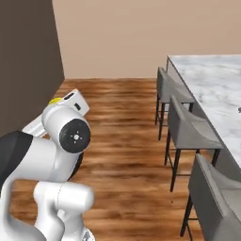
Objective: Open the cabinet directly in front. Then move the liquor and the cup to the dining counter with the candle on it.
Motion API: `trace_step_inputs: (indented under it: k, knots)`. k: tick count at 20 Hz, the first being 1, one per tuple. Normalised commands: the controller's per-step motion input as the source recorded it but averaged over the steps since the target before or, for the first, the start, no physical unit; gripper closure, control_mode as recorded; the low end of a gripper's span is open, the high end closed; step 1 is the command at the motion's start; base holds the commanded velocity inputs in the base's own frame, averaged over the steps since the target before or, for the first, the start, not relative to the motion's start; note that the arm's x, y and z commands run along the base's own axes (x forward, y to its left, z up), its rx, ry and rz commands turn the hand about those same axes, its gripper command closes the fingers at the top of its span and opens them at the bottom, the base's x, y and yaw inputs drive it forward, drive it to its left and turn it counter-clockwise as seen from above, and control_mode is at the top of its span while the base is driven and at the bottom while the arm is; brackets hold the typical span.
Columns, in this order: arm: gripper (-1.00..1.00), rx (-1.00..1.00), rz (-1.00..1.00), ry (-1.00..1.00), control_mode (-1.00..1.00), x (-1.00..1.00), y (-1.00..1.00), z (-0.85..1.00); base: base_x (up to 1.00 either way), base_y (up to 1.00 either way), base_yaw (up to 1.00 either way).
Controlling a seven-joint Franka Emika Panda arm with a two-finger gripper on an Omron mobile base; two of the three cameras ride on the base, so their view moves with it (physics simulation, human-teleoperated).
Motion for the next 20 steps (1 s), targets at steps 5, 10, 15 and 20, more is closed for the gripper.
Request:
trace_step_inputs:
  k: [5,10,15,20]
  knots:
    - [1.00,0.00,0.00,0.00,1.00,0.00,0.00,0.00,0.96,0.64,-0.51]
    - [1.00,0.00,0.00,0.00,1.00,0.00,0.00,0.00,0.68,0.60,-0.71]
    - [1.00,0.00,0.00,0.00,1.00,0.00,0.00,0.00,0.43,0.38,-0.79]
    - [1.00,0.00,0.00,0.00,1.00,0.00,0.00,0.00,0.36,0.15,-0.81]
